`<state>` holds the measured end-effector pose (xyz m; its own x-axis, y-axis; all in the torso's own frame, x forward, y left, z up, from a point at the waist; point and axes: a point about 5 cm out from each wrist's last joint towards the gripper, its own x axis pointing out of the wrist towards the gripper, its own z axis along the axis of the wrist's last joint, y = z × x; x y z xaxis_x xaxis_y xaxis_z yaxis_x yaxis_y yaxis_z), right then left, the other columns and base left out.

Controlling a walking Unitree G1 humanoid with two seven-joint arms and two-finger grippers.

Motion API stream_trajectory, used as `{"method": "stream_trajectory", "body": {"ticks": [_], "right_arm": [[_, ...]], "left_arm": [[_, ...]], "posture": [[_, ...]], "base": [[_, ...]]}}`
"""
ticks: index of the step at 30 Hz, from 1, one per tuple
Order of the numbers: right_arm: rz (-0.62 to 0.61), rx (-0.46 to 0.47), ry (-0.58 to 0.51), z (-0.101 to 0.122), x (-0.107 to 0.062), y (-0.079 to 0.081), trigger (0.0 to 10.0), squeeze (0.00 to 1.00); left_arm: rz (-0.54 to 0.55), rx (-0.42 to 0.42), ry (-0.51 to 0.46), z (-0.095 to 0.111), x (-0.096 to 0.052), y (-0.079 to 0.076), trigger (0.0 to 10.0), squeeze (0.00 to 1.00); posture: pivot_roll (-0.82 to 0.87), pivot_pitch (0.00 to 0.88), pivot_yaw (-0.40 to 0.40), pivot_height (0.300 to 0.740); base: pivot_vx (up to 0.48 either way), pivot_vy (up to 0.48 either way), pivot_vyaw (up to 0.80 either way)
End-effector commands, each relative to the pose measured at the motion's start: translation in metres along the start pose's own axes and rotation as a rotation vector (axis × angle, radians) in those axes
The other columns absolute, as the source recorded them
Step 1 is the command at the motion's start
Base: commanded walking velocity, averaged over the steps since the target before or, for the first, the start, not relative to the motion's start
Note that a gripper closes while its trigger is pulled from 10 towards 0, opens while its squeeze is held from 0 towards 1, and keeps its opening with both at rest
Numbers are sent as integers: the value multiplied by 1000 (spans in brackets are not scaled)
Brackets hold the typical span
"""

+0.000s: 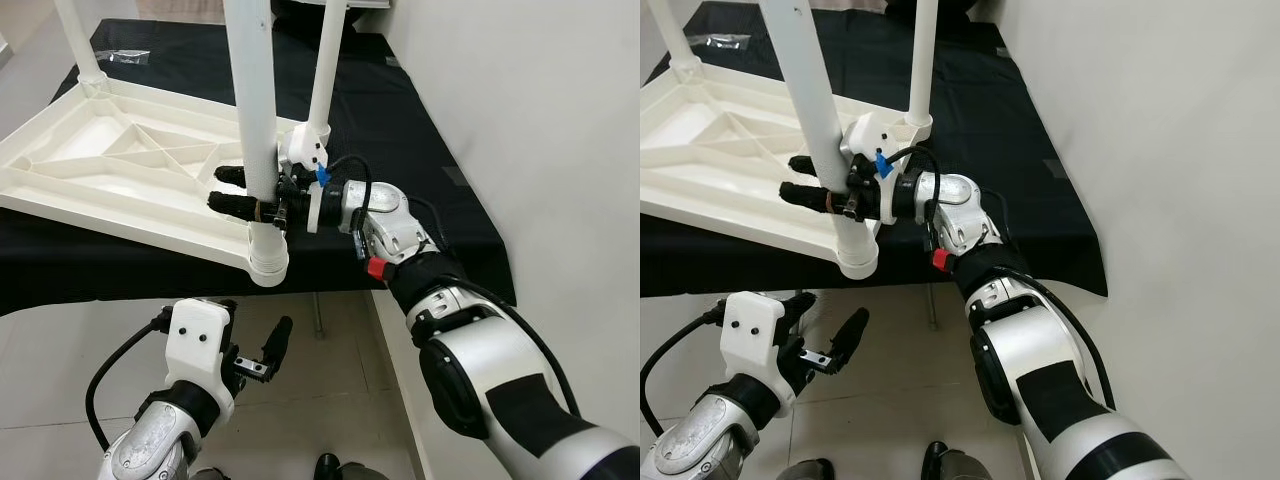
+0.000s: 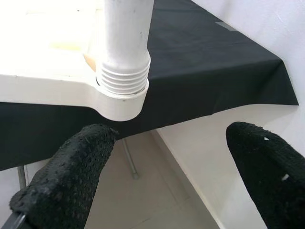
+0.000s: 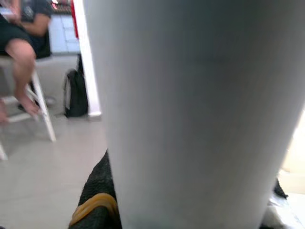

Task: Building children table

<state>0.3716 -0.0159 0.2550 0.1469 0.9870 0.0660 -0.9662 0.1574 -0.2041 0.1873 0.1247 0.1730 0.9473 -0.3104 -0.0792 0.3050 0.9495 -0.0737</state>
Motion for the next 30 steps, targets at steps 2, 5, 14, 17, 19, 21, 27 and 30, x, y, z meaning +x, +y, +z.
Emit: {"method": "stream_trajectory", "body": {"ticks": [2,5,14,17,19,21,27,30], "right_arm": [[92,193,57,-37,-6,14,10000,0],[157,206,23,-33,-6,16,10000,0],[278,134,31,-14,8,18,10000,0],[286,125,26,-12,10,18,10000,0],[291,101,33,-11,11,19,10000,0],[246,51,44,-9,11,16,10000,0],[206,8,72,-18,-5,12,10000,0],[164,-13,106,-22,-7,10,10000,0]], "left_arm": [[-12,-11,11,0,-3,-5,10000,0],[-16,-18,13,0,-6,-8,10000,0],[-23,-39,30,0,-16,-17,10000,0],[-23,-39,30,0,-16,-17,10000,0],[-23,-37,30,0,-16,-18,10000,0],[-17,-36,27,1,-16,-17,10000,0],[-10,-28,29,1,-15,-14,10000,0],[-15,-24,27,1,-14,-14,10000,0]], "posture": [[206,252,-175,740],[223,272,-181,740],[228,306,-190,740],[227,309,-192,740],[225,312,-195,740],[217,312,-192,740],[201,294,-174,740],[197,285,-168,740]], "base": [[0,0,0],[0,0,0],[0,0,0],[0,0,0],[0,0,0],[0,0,0],[0,0,0],[0,0,0]]}}
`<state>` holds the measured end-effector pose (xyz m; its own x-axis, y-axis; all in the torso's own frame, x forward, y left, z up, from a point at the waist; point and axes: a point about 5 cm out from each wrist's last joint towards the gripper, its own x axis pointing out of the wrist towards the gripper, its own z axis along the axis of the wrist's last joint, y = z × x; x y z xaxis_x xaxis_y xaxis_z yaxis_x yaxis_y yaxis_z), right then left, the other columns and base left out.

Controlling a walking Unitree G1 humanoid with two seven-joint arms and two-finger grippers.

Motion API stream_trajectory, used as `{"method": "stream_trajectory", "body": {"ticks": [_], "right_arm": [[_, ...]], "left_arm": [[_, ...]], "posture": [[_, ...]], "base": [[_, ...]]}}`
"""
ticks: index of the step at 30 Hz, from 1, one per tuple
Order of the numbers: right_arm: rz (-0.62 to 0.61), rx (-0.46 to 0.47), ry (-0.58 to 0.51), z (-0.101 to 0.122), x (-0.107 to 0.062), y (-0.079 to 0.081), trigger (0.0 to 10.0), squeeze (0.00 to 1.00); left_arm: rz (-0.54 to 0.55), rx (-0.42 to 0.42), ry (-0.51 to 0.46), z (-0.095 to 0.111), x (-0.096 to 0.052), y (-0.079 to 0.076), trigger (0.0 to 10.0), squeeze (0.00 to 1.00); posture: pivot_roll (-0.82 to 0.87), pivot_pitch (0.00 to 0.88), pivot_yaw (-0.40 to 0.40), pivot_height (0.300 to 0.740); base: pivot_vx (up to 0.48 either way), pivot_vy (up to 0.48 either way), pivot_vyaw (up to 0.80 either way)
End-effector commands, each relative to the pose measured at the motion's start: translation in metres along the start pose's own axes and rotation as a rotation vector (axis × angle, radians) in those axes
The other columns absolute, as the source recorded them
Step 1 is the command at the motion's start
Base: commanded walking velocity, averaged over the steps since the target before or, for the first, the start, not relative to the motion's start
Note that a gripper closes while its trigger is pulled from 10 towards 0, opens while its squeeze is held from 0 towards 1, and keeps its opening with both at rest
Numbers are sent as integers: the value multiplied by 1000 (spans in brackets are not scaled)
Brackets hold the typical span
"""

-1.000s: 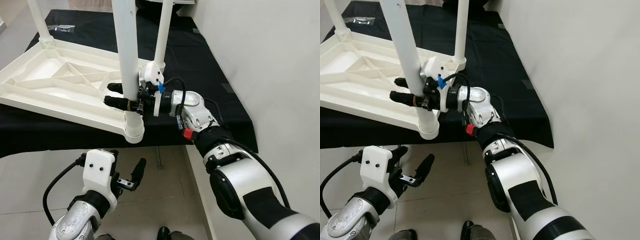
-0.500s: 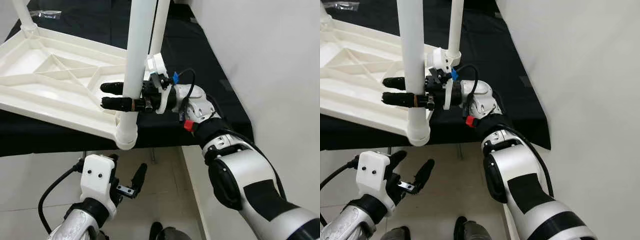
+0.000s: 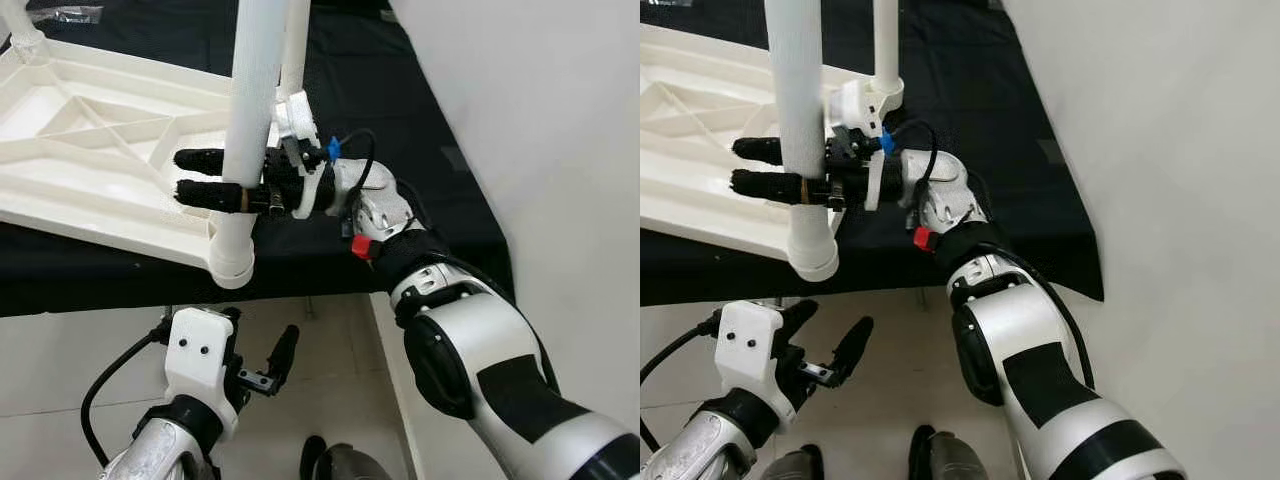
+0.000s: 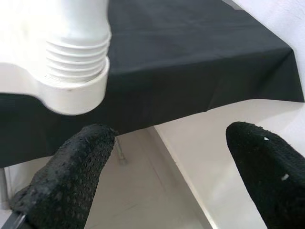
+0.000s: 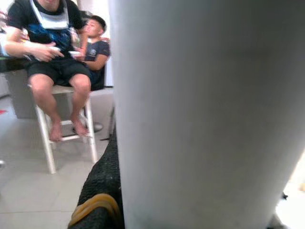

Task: Building children table

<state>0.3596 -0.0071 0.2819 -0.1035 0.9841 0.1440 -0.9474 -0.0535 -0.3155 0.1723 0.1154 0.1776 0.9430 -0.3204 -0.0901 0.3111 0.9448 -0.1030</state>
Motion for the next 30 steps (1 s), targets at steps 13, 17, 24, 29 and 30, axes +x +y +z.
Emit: {"method": "stream_trajectory", "body": {"ticks": [13,17,24,29,30], "right_arm": [[-217,121,379,-59,-15,6,10000,0],[-324,154,407,-63,-11,2,10000,0],[-489,184,413,-67,-15,-4,10000,0],[-607,206,415,-73,-27,-6,10000,0],[-614,210,414,-74,-28,-6,10000,0]], "left_arm": [[-14,15,0,1,3,-2,10000,0],[-12,22,-5,3,5,-1,10000,0],[-7,23,-8,3,7,1,10000,0],[-5,31,-10,3,9,3,10000,0],[-4,31,-10,3,9,3,10000,0]], "posture": [[195,262,-171,740],[197,260,-175,740],[192,260,-177,740],[190,260,-177,740],[190,260,-177,740]], "base": [[0,0,0],[0,0,0],[0,0,0],[0,0,0],[0,0,0]]}}
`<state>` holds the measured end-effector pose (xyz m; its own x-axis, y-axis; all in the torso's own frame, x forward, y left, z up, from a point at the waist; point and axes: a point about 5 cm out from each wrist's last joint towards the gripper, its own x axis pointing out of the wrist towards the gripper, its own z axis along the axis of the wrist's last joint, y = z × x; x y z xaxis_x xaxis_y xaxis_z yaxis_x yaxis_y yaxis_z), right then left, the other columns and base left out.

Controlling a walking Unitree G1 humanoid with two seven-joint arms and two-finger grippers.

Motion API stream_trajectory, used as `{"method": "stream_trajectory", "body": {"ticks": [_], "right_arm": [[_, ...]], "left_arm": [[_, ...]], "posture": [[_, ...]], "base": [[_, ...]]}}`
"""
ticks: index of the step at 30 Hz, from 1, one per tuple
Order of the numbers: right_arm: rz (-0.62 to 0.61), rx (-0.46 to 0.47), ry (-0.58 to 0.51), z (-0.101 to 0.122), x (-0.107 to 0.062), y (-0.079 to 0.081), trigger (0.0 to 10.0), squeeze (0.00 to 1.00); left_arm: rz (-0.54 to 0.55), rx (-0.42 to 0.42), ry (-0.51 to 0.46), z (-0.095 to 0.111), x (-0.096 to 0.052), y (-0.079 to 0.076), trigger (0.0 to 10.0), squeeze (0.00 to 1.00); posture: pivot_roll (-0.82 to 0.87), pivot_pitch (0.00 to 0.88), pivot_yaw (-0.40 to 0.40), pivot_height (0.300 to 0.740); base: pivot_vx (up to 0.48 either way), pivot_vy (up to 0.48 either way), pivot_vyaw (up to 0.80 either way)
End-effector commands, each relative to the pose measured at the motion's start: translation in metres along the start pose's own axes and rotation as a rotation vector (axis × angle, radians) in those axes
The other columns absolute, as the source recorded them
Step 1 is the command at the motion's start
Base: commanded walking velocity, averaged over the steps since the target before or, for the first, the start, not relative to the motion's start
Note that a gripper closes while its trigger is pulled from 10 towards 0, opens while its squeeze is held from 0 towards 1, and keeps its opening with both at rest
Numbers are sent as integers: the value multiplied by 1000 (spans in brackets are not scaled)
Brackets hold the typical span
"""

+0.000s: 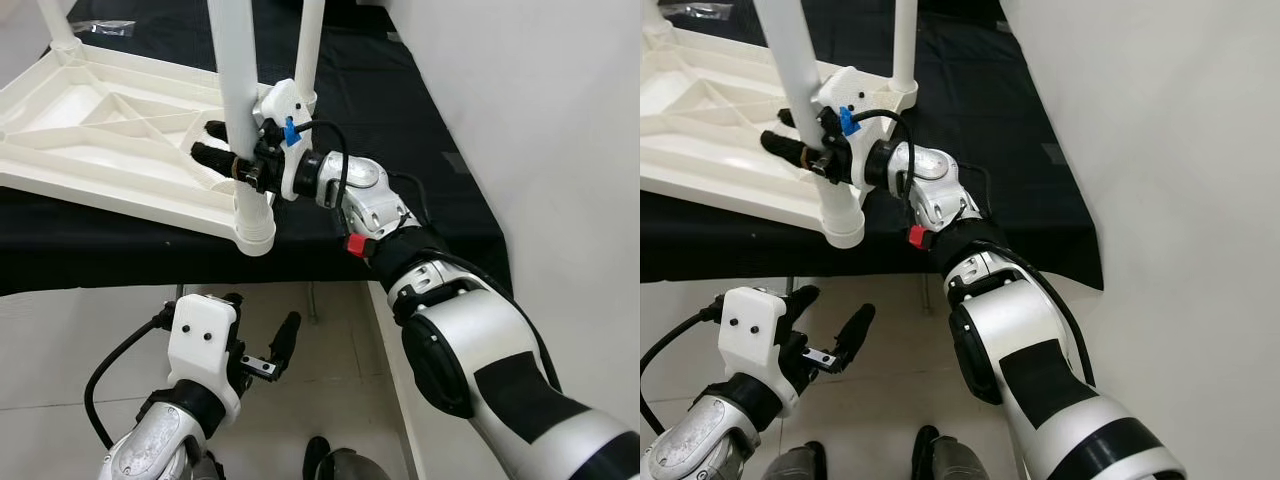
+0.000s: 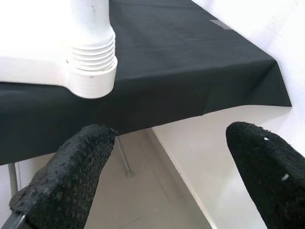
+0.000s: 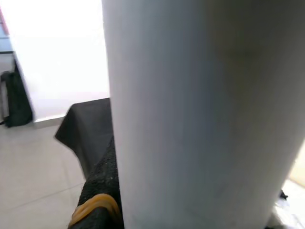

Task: Building children table

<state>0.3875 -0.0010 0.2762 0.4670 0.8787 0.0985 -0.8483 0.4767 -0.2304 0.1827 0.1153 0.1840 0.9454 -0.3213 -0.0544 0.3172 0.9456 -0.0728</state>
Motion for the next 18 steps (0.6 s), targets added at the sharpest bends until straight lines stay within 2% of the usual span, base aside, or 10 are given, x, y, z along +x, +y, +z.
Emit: {"method": "stream_trajectory", "body": {"ticks": [1,3,6,7,9,11,12,14,18], "right_arm": [[-95,135,251,-68,-26,0,10000,0],[-132,145,256,-70,-28,-1,10000,0],[-267,174,249,-74,-34,-10,10000,0],[-267,174,249,-74,-34,-10,10000,0],[-373,183,242,-75,-38,-17,10000,0],[-550,258,239,-77,-46,-27,10000,0],[-550,258,239,-77,-46,-27,10000,0],[-683,303,223,-77,-50,-33,10000,0],[-775,302,196,-75,-51,-36,10000,0]], "left_arm": [[1,2,25,-5,-1,2,10000,0],[2,4,26,-5,-1,2,10000,0],[2,4,28,-6,-1,2,10000,0],[2,4,28,-6,-1,2,10000,0],[1,2,28,-7,0,1,10000,0],[-7,-1,29,-8,0,-1,10000,0],[-7,-1,29,-8,0,-1,10000,0],[-14,-1,30,-9,0,-1,10000,0],[-15,-1,27,-8,2,-1,10000,0]], "posture": [[189,261,-176,740],[189,261,-176,740],[185,261,-173,740],[185,261,-173,740],[184,260,-167,740],[182,256,-165,740],[182,256,-165,740],[180,252,-163,740],[180,247,-163,740]], "base": [[0,0,0],[0,0,0],[0,0,0],[0,0,0],[0,0,0],[0,0,0],[0,0,0],[0,0,0],[0,0,0]]}}
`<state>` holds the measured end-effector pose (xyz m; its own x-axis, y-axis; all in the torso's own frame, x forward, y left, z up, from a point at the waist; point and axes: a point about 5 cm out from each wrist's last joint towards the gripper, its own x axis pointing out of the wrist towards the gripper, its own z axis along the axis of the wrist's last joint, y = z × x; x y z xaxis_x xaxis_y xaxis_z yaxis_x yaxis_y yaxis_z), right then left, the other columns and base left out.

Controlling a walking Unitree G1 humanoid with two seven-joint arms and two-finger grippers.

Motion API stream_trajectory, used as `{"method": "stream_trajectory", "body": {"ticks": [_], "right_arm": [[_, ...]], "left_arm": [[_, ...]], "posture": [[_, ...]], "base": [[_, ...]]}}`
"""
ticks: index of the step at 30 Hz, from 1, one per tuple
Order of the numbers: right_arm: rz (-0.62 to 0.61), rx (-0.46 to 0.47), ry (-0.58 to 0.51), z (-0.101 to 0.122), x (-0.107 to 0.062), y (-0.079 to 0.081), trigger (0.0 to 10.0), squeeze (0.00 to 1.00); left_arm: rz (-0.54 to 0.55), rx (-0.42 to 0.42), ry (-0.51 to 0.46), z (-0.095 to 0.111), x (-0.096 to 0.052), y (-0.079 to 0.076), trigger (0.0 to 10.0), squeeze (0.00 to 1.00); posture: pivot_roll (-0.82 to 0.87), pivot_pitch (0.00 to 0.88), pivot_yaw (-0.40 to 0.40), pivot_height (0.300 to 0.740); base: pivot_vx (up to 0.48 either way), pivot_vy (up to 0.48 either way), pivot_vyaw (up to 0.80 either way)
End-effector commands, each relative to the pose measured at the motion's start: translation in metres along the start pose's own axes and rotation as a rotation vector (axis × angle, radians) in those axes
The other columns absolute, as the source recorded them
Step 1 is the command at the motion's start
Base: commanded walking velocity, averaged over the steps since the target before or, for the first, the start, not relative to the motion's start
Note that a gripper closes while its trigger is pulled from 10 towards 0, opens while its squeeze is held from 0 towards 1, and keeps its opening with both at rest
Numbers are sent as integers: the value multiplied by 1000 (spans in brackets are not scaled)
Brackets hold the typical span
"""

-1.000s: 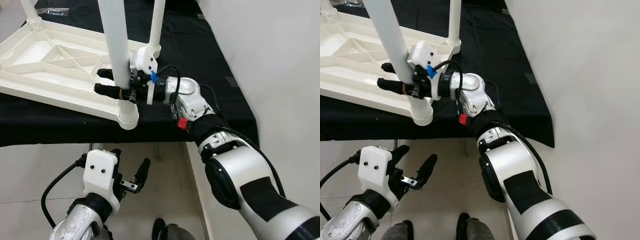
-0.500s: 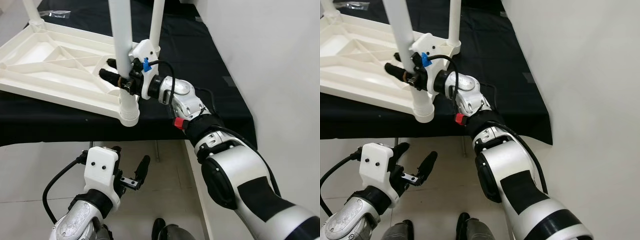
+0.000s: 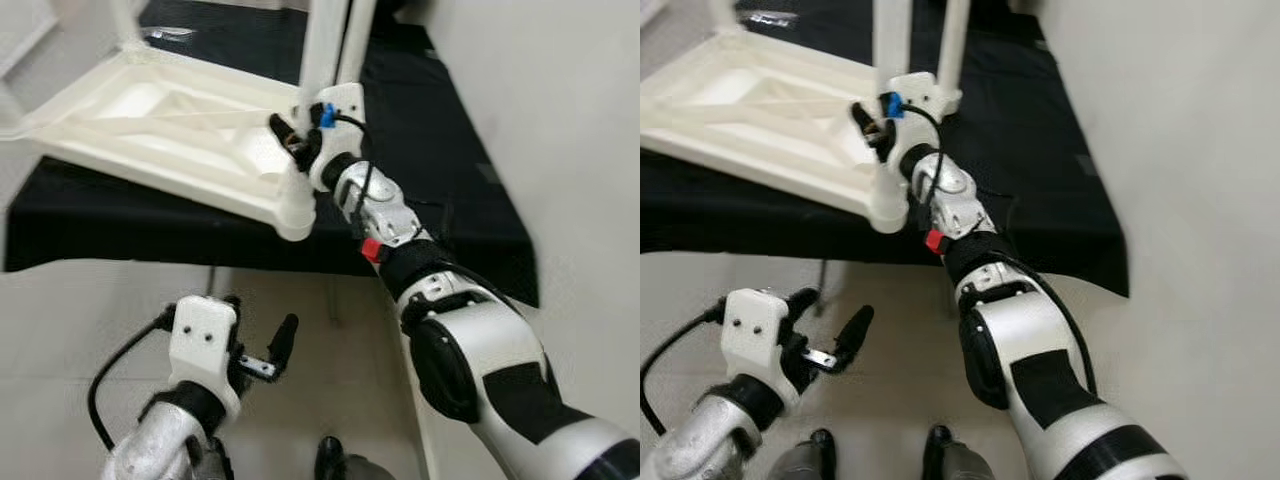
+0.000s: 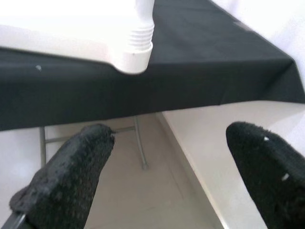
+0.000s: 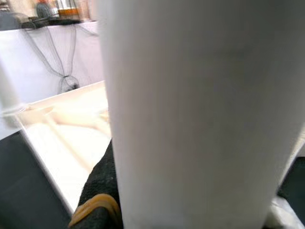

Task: Building children table

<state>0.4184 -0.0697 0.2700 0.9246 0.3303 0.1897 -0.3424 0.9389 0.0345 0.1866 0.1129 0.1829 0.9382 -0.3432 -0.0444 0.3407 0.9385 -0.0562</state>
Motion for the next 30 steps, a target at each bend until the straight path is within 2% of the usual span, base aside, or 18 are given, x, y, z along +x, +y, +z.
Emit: {"method": "stream_trajectory", "body": {"ticks": [1,2,5,10,12,14,17,21,23,24,25,27,28,29,30], "right_arm": [[-93,77,231,-61,-16,4,10000,0],[-93,77,231,-61,-16,4,10000,0],[-222,64,200,-60,-17,-1,10000,0],[-278,52,201,-60,-17,0,10000,0],[-345,58,201,-60,-17,0,10000,0],[-345,58,201,-60,-17,0,10000,0],[-439,40,217,-60,-18,1,10000,0],[-499,26,224,-61,-19,-1,10000,0],[-716,-7,236,-60,-26,-16,10000,0],[-716,-7,236,-60,-26,-16,10000,0],[-830,-10,229,-57,-30,-24,10000,0],[-914,7,227,-56,-33,-29,10000,0],[-914,7,227,-56,-33,-29,10000,0],[-980,19,213,-52,-34,-31,10000,0],[-980,19,213,-52,-34,-31,10000,0]], "left_arm": [[8,-19,34,-7,-3,0,10000,0],[8,-19,34,-7,-3,0,10000,0],[5,-15,31,-7,-1,1,10000,0],[4,-12,27,-6,-1,2,10000,0],[5,-9,25,-6,-1,3,10000,0],[5,-9,25,-6,-1,3,10000,0],[3,-3,20,-7,0,4,10000,0],[0,-1,20,-7,1,3,10000,0],[-4,6,18,-6,1,3,10000,0],[-4,6,18,-6,1,3,10000,0],[-4,8,18,-7,2,3,10000,0],[-4,9,18,-7,2,4,10000,0],[-4,9,18,-7,2,4,10000,0],[-4,10,16,-6,2,4,10000,0],[-4,10,16,-6,2,4,10000,0]], "posture": [[180,247,-163,740],[180,247,-163,740],[183,234,-161,740],[183,234,-161,740],[183,217,-158,740],[183,217,-158,740],[187,198,-158,740],[187,198,-158,740],[189,193,-160,740],[189,193,-160,740],[190,194,-161,740],[191,195,-159,740],[191,195,-159,740],[190,202,-157,740],[190,202,-157,740]], "base": [[0,0,0],[0,0,0],[0,0,0],[0,0,0],[0,0,0],[0,0,0],[0,0,0],[0,0,0],[0,0,0],[0,0,0],[0,0,0],[0,0,0],[0,0,0],[0,0,0],[0,0,0]]}}
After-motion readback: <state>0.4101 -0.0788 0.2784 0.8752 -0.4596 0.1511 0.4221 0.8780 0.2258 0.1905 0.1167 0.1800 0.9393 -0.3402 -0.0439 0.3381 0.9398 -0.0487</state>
